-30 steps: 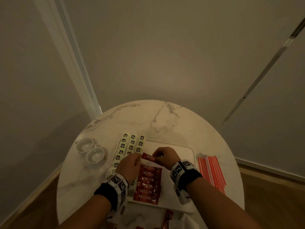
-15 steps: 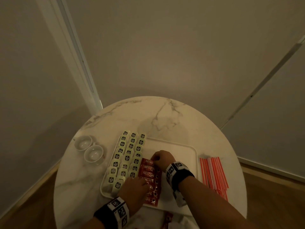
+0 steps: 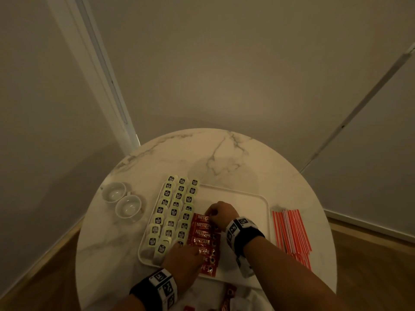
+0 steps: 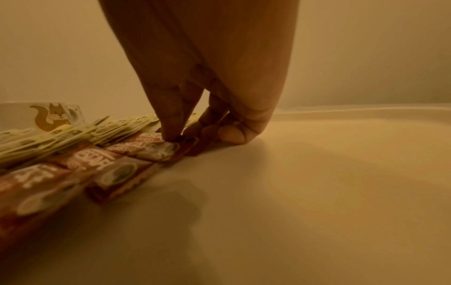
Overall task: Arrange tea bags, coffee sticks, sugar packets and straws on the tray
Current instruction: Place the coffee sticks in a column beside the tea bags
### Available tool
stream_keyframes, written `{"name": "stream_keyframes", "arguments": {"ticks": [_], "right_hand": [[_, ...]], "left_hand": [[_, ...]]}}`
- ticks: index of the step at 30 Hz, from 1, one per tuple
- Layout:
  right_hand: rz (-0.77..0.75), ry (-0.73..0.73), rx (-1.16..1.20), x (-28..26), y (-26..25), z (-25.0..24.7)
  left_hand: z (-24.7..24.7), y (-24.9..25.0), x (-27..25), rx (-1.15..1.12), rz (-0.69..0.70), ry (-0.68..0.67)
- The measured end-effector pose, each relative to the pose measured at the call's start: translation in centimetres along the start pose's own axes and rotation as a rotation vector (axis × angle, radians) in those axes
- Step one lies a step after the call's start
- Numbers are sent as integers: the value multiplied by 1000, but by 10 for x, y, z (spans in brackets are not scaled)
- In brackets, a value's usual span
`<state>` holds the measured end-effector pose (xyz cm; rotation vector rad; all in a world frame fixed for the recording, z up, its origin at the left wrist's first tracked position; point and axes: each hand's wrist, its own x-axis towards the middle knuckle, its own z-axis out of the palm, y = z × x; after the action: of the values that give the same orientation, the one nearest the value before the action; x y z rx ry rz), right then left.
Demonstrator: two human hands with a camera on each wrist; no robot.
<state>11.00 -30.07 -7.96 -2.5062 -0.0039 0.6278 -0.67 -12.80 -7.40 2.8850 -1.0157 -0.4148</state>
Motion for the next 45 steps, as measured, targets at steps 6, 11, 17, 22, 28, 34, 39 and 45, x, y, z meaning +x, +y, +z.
{"name": "stream_keyframes", "arguments": {"ticks": [6, 11, 17, 22, 28, 34, 39, 45], "right_hand": [[-15, 8, 23, -1, 0, 1], [-21, 53, 64, -2, 5, 3], [-72, 43, 5, -6, 9, 4], [-71, 30, -3, -6, 9, 2], [-55, 30, 30, -7, 6, 0], [-63, 14, -7, -8, 2, 0], [-116, 11, -79, -9, 0, 2], [-147, 8, -111, -8, 2, 2]], "left_hand": [[4, 1, -2, -50, -39, -72], [11, 2, 2, -43, -62, -65], [11, 5, 2, -65, -88, -67], [8, 7, 2, -88, -102, -73], [4, 6, 0, -107, -99, -62], [1, 6, 2, -116, -105, -62], [1, 6, 0, -109, -100, -74], [1, 8, -1, -132, -101, -73]]}}
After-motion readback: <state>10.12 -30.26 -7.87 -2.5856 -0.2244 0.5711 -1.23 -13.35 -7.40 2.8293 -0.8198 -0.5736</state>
